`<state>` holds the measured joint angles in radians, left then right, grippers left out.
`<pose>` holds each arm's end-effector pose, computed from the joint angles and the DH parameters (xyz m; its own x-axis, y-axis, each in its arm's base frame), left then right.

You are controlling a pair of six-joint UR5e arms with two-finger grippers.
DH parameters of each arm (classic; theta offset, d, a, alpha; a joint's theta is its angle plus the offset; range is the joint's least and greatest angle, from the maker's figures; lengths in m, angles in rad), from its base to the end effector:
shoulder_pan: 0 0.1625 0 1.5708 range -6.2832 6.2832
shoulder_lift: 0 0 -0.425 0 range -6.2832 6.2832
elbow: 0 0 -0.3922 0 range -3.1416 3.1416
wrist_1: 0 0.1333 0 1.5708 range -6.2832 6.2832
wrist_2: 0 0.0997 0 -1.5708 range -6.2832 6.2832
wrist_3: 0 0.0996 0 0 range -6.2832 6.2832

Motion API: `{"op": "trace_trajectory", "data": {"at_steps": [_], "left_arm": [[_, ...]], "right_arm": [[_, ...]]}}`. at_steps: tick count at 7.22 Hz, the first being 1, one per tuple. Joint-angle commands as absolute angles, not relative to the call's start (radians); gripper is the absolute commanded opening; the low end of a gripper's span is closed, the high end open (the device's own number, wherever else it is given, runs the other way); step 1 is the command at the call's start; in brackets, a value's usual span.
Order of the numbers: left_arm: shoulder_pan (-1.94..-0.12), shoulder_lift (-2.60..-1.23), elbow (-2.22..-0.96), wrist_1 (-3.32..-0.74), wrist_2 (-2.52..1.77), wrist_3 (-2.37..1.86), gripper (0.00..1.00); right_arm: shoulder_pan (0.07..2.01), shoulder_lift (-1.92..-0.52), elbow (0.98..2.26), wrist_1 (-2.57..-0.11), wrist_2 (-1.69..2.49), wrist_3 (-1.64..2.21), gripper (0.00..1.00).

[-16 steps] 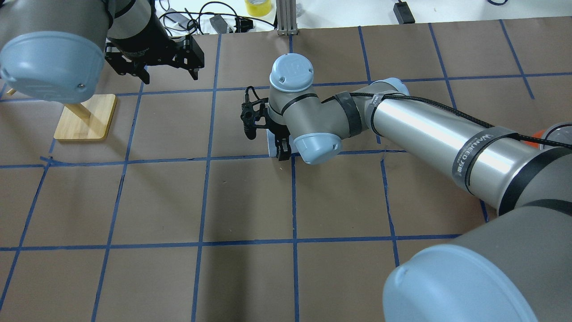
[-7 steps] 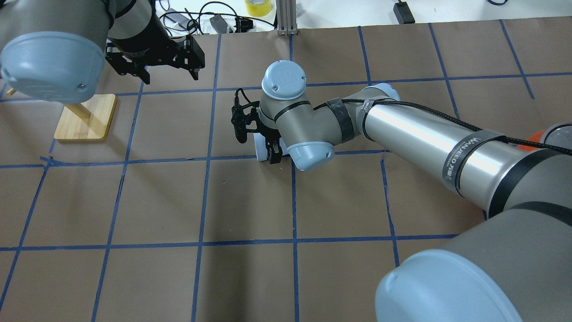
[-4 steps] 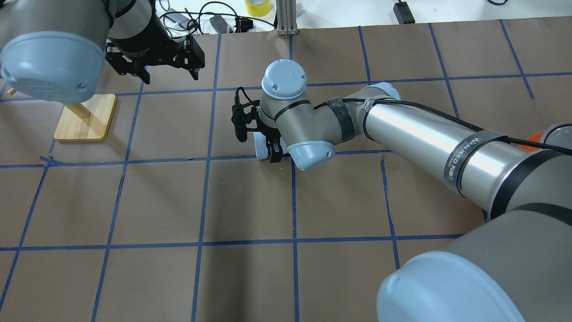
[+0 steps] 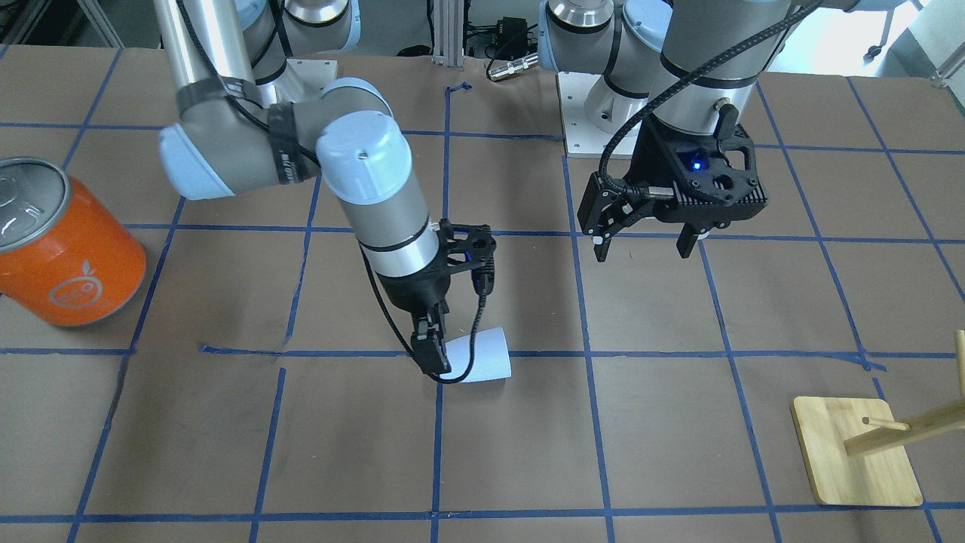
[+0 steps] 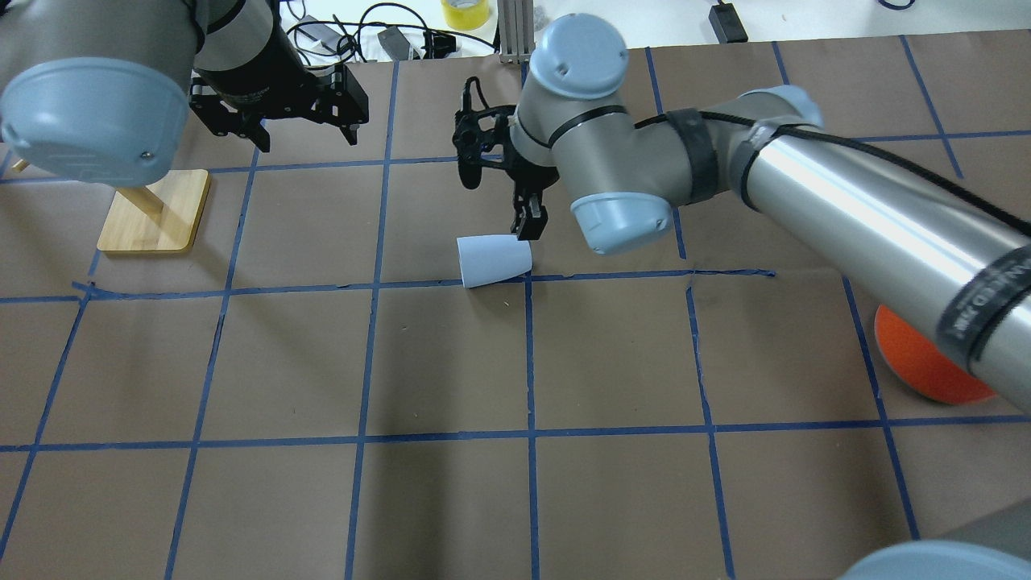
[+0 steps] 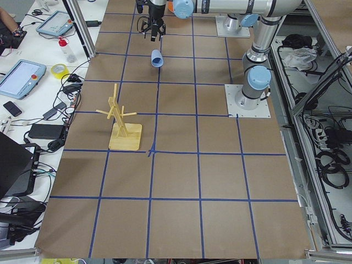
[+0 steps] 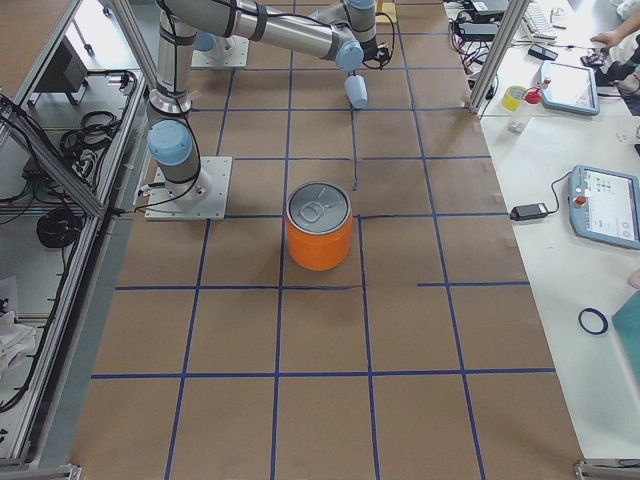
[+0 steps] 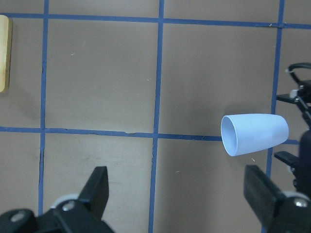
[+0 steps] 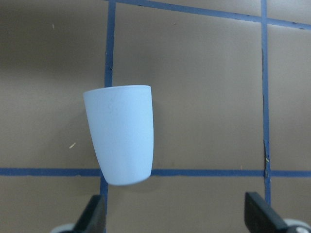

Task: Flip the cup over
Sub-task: 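Raise the right gripper away while the left gripper reaches toward the cup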

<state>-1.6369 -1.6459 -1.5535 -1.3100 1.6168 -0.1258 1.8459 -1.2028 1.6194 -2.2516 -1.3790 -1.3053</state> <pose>-0.1642 -0.5315 0.4863 -0.9976 -0.0663 -0.0194 -0.0610 0.9767 -0.2057 0.3186 -0.5681 0.3320 0.0087 -0.9790 0.2037 -0.9674 -0.0598 -0.2461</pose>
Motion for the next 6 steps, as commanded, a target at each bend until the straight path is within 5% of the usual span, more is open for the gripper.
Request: {"op": "trace_trajectory", "data": {"at_steps": [1,6], "left_arm": [[-1.635,-1.646,-1.552,-1.31,1.615,-0.126,1.0],[-1.569,-1.767,-1.623,-1.245,1.27,-0.057,1.0]], "right_arm": [[1.705,-1.303,1.617,-2.092,-1.283,-1.284,1.0],[1.554,-1.525,1.598,-1.915,-1.383,-0.784,1.0]]}}
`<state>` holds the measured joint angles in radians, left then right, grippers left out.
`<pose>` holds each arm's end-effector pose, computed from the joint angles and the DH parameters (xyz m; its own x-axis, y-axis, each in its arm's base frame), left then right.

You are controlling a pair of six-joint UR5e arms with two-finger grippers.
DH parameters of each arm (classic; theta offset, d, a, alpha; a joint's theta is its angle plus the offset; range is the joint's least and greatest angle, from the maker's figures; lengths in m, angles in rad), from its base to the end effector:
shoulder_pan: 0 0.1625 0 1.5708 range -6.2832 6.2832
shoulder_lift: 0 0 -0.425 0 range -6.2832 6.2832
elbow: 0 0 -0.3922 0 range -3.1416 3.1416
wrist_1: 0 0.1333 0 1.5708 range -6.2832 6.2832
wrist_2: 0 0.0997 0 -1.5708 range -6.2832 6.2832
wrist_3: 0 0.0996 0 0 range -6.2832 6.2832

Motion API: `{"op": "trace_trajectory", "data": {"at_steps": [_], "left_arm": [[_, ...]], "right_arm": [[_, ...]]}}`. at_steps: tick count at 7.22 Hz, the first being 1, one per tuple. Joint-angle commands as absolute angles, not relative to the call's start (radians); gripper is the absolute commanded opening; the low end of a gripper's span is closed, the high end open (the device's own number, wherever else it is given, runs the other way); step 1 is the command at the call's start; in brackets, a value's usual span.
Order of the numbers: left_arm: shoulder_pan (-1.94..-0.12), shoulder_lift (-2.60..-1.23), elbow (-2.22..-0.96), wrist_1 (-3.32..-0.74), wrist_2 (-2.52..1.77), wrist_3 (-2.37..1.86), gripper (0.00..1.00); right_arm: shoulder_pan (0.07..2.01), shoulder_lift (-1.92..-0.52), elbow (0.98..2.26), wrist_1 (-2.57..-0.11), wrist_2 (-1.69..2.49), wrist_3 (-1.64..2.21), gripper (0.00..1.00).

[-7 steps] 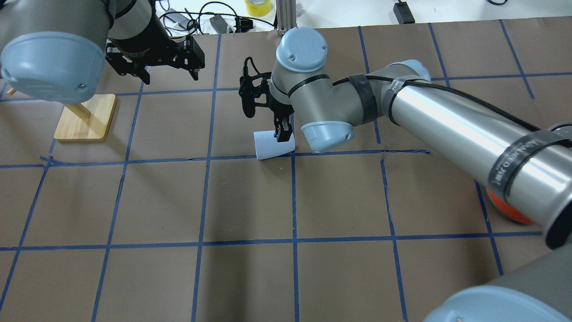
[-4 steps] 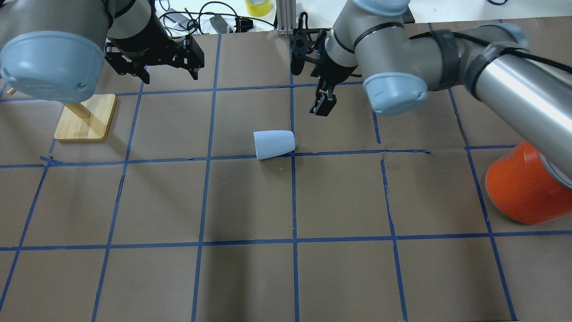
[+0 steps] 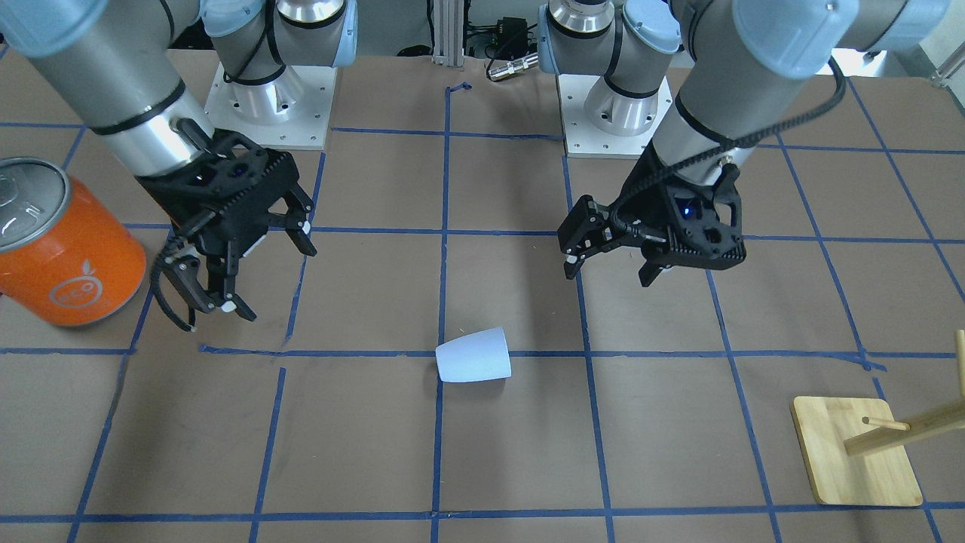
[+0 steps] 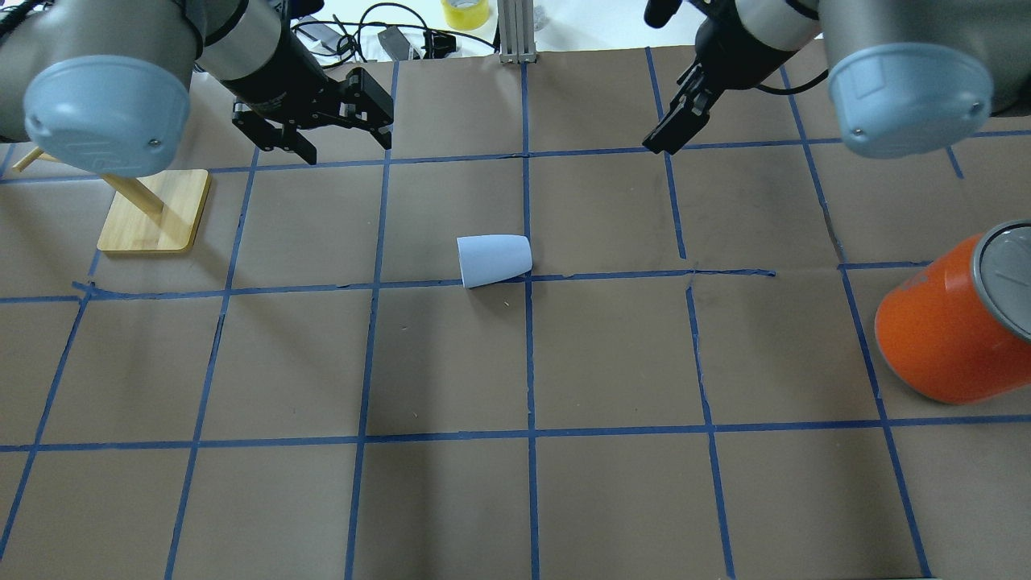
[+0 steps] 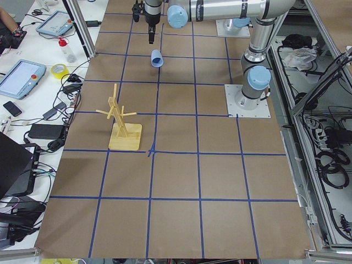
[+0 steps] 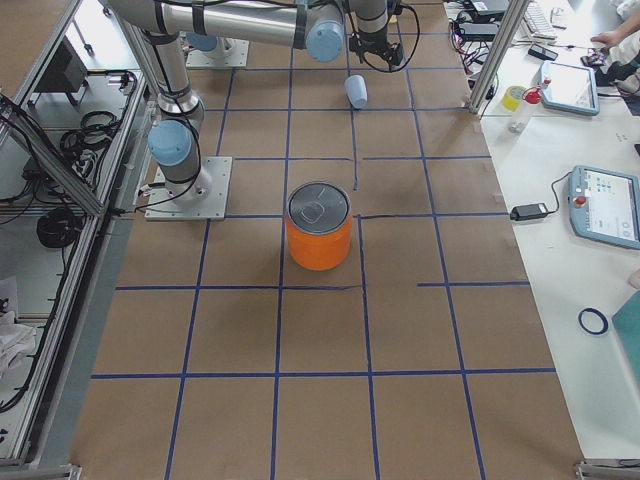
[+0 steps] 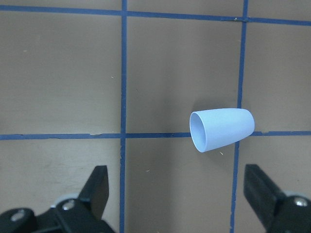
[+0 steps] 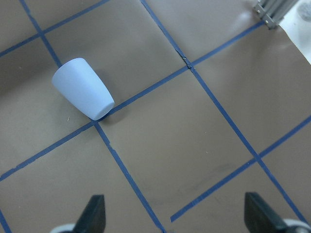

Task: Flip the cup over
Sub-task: 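Raise the right gripper away while the left gripper reaches toward the cup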

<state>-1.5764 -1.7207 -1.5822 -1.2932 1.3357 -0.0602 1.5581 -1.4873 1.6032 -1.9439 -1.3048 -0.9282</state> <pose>-0.1596 -0.5600 0.4351 -0.9709 -0.0273 0.2379 -0.0529 0.9934 -0.1019 0.1525 -0.5479 0.4731 -0.5885 -0.8069 0.0513 -0.7656 0.5358 -0.3560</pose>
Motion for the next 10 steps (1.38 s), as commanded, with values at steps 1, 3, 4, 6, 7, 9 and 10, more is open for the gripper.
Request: {"op": "trace_trajectory", "data": {"at_steps": [1,3,4,6,7,9,10], "left_arm": [[-1.569,-1.81,-1.688,-1.173,1.258,-0.06,1.0],[-1.569,-1.892,-1.781,-1.114,1.047,-0.039,1.0],[-1.569,-1.934,-1.793,-1.08,1.04,-0.035,1.0],[-1.569,-2.0,-1.84,-0.969,1.034,-0.038,1.0],[-1.569,-2.015,-1.845,-0.93,0.996,-0.047,1.0],[-1.569,-2.043,-1.839,-0.93,0.854,-0.046,0.94],[-1.569,-2.063,-1.841,-0.93,0.833,-0.035,0.67]], "right_arm": [[1.554,-1.534,1.591,-1.855,-1.39,-0.668,1.0],[1.557,-1.507,1.47,-1.724,-1.446,-0.514,1.0],[1.562,-1.506,1.429,-1.63,-1.498,-0.482,1.0],[1.56,-1.505,1.401,-1.591,-1.506,-0.311,1.0],[1.551,-1.508,1.397,-1.545,-1.514,-0.229,1.0],[1.554,-1.519,1.42,-1.504,-1.555,-0.058,1.0],[1.552,-1.519,1.42,-1.499,-1.557,-0.026,1.0]]}}
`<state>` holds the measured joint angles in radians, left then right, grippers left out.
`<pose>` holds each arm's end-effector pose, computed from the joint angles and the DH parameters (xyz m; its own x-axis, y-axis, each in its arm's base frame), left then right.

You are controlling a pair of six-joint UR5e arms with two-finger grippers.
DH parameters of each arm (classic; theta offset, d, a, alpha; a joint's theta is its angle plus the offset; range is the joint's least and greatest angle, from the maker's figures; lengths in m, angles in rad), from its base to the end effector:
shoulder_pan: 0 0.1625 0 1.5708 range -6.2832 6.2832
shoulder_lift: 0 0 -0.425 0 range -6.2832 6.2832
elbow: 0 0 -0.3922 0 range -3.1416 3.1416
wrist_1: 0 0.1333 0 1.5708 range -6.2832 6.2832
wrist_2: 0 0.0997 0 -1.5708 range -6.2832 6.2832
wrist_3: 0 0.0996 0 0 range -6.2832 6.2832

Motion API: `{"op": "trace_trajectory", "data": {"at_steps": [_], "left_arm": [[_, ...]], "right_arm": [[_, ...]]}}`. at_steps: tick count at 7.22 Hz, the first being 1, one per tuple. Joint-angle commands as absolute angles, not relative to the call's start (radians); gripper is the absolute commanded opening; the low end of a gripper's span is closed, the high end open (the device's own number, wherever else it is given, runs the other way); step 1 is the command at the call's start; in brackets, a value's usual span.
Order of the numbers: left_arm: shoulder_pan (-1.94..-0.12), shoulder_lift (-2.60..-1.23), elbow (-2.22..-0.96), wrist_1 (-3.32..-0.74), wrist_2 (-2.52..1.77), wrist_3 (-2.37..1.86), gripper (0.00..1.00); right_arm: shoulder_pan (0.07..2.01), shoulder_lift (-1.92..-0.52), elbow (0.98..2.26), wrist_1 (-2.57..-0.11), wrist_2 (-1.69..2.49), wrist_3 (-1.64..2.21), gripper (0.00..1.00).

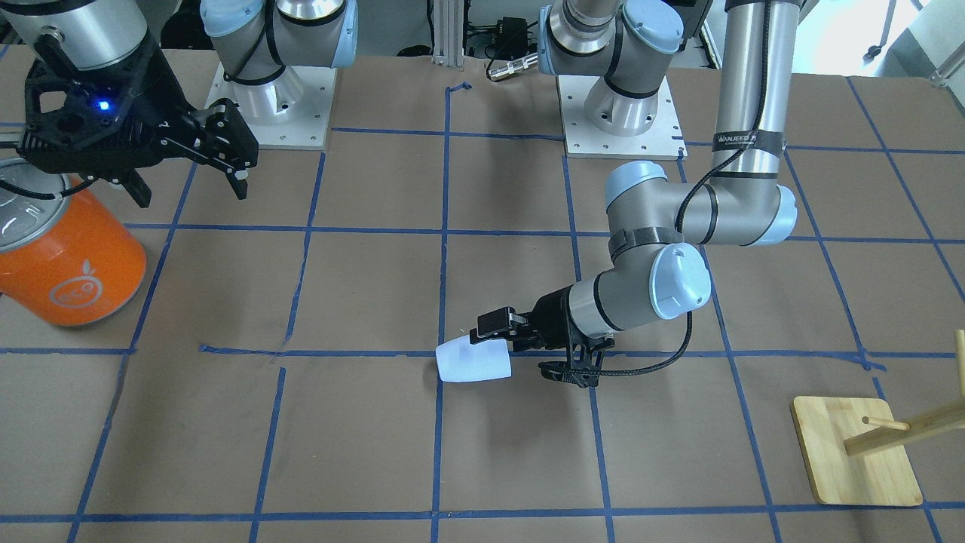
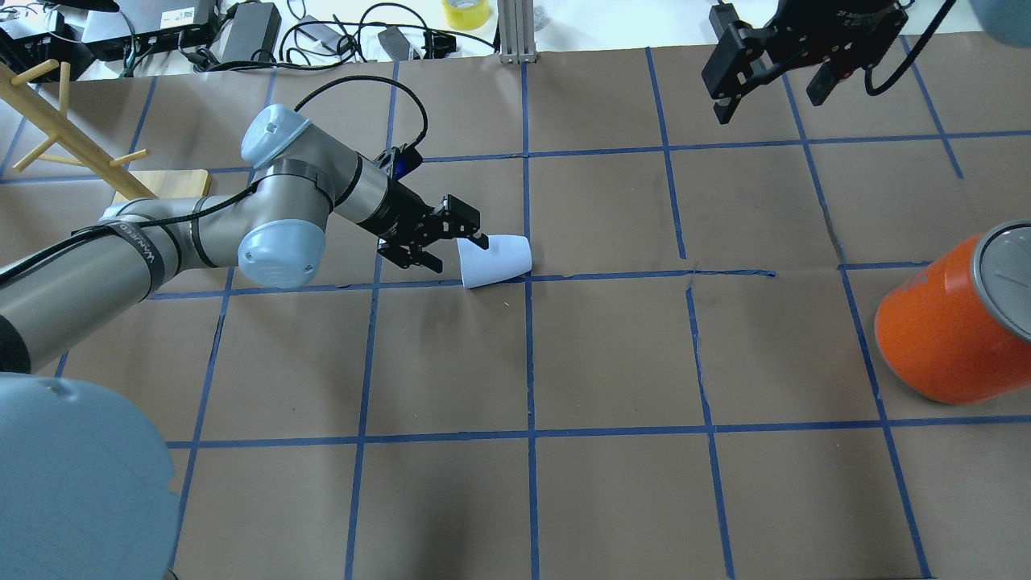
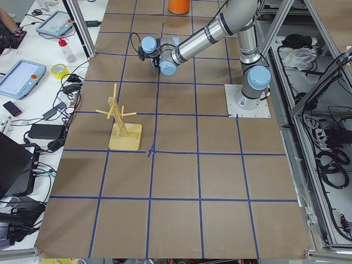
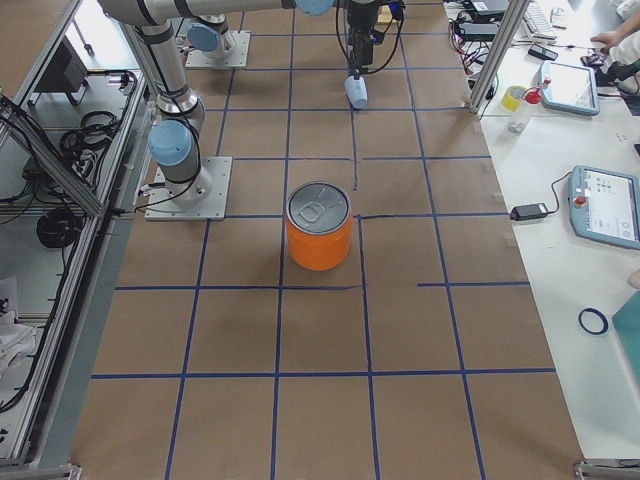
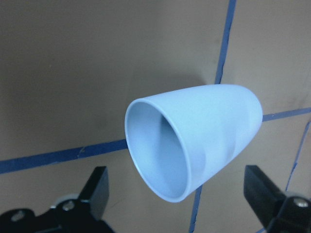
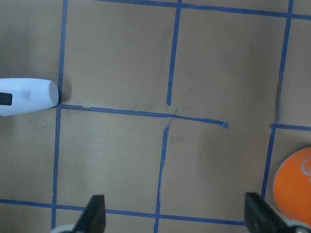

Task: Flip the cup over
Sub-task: 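Grasp the lying cup by its closed end with the left gripper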

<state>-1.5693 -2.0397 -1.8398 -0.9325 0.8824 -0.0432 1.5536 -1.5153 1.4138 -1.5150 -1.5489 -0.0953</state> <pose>-0.1957 -0.5741 0.1913 -0.7714 -0.1072 0.6273 -0.0348 0.9913 0.1267 0.1266 -0.5202 0.5317 -0.9967 -0.0789 -0.0174 -0.0780 0.9958 -0.0476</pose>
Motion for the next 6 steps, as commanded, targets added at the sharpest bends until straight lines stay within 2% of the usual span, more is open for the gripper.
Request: {"op": "trace_trajectory", "data": {"at_steps": [1,2,4,6], "left_arm": [[-1.569,-2.077,-1.838,-0.93,0.793,-0.035,0.25],[-1.568,-2.082,-1.83,-0.93,0.732,-0.046,0.0],[-1.566,-2.056,-1.778,-0.93,0.729,-0.122,0.0],[-1.562,-2.034,-1.645,-0.931,0.774,-0.233,0.0]], "right_arm": [[1.551,-1.516,1.424,-1.502,-1.557,-0.022,1.0],[1.542,-1.516,1.424,-1.512,-1.554,-0.018,1.0],[1.534,-1.525,1.424,-1.566,-1.557,-0.021,1.0],[1.537,-1.535,1.428,-1.572,-1.551,-0.035,1.0]]}}
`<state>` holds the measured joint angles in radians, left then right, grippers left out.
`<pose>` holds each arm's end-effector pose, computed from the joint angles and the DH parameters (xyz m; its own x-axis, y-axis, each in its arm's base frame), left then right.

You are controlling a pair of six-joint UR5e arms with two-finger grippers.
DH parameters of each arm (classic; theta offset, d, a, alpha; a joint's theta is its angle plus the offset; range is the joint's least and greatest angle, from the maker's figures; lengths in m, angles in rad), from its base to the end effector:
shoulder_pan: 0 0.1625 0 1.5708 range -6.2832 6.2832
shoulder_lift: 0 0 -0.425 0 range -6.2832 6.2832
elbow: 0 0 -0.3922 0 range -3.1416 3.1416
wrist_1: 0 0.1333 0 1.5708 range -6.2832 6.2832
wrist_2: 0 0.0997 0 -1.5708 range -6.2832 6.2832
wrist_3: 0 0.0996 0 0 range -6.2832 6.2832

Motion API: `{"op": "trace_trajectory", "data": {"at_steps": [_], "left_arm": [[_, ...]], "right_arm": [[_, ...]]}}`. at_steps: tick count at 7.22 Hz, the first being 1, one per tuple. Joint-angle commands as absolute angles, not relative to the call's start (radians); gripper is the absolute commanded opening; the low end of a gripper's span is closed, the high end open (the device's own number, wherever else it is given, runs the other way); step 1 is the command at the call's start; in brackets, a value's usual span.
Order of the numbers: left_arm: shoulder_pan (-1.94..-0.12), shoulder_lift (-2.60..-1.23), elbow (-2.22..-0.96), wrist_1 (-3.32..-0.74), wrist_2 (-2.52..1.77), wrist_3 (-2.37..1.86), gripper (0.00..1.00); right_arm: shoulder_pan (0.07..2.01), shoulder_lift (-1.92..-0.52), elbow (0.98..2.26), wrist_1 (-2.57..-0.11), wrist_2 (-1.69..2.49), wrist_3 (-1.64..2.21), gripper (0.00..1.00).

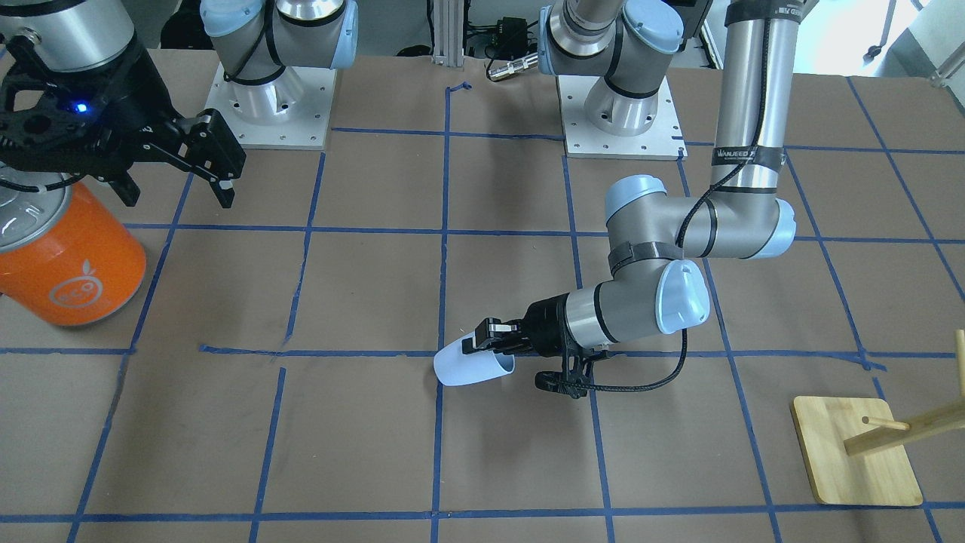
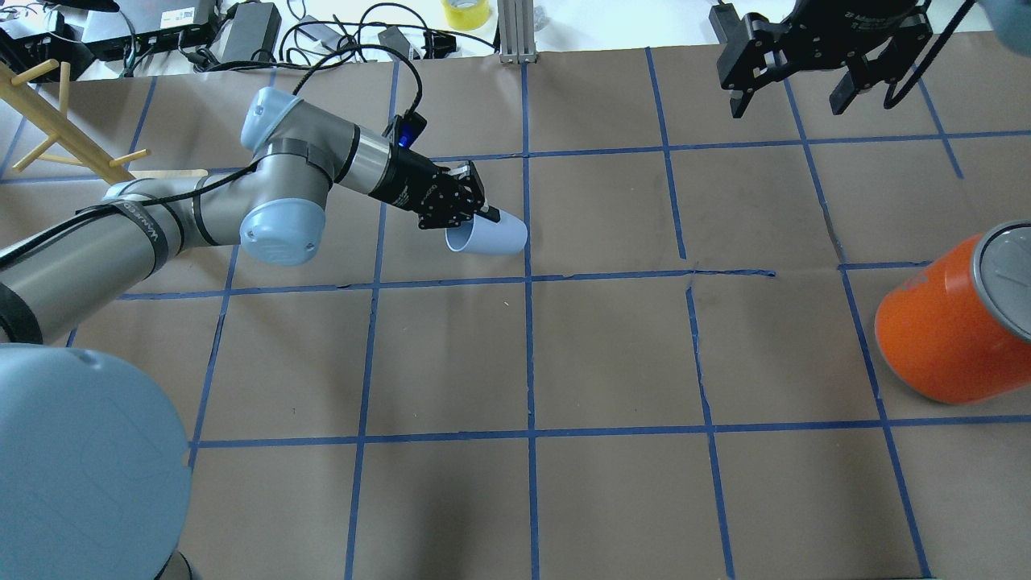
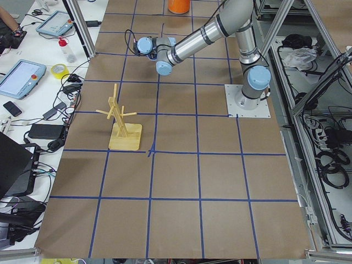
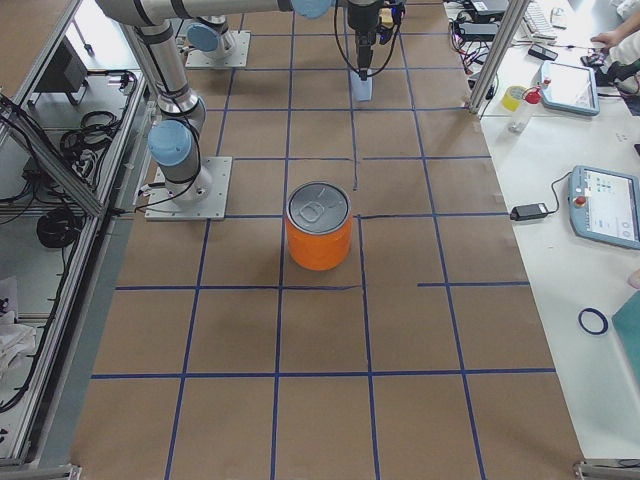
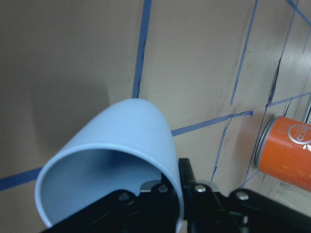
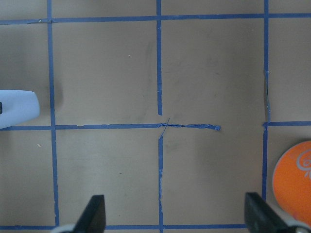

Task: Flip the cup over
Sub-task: 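Lift the cup with the left gripper and turn it mouth up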

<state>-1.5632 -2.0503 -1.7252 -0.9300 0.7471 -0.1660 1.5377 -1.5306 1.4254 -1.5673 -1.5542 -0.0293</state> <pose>-0.2017 -0.6138 0.2403 -0.6689 -0.1653 0.7247 -0.1198 0.9862 0.1144 0.1178 -0.5206 0.5394 -0.9999 0.0023 -0.0135 0.0036 0.9948 -0.1020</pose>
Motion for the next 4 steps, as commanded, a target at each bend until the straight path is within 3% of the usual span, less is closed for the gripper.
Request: {"op": "trace_trajectory", "data": {"at_steps": [1,4], "left_arm": [[-1.562,-2.03,-1.562,-0.943,0.98,-0.219,0.0],[-1.594,-2.031,-1.483,-0.982,1.445,0.088,0.0]], "right_arm": [[1.54,-1.536,1.431,-1.572,-1.542,-0.023,1.0],[1.54,-1.534,1.433,-1.58,-1.554,-0.031,1.0]]}}
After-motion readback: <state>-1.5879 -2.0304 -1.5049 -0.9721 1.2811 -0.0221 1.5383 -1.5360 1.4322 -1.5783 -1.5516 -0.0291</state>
